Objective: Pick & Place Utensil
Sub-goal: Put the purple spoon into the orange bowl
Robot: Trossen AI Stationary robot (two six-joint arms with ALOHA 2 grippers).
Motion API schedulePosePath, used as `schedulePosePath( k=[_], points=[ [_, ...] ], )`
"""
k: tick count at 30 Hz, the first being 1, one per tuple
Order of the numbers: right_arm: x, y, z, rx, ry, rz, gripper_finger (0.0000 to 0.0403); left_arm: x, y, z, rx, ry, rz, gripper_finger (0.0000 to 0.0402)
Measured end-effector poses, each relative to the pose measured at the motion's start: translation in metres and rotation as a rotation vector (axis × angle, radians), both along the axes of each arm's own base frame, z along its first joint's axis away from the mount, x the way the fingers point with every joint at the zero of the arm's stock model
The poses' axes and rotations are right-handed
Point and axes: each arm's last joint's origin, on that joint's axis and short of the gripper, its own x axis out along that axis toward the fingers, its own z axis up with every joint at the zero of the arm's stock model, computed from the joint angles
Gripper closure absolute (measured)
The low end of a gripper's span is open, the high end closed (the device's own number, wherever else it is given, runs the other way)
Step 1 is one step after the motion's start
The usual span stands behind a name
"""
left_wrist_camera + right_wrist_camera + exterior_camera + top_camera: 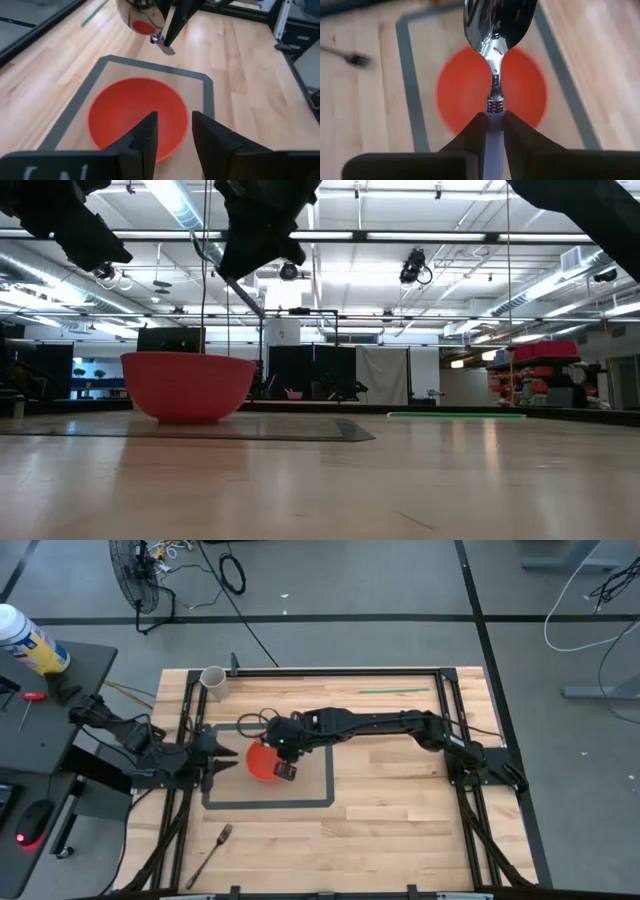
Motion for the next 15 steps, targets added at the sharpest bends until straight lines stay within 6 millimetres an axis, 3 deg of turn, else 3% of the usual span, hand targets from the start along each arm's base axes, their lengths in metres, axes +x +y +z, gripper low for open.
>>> schedulePosePath(
  k=[6, 15],
  points=[
    [0.007, -0.003, -0.003, -0.055, -0.044, 0.03, 0.0351, 0.0, 0.001, 0.0, 0.008, -0.006, 0.018, 0.0278],
    [0.012, 0.001, -0.028, -0.08, 0.049, 0.082, 0.0351, 0.001, 0.001, 0.001, 0.01, -0.021, 0.039, 0.0278]
  ],
)
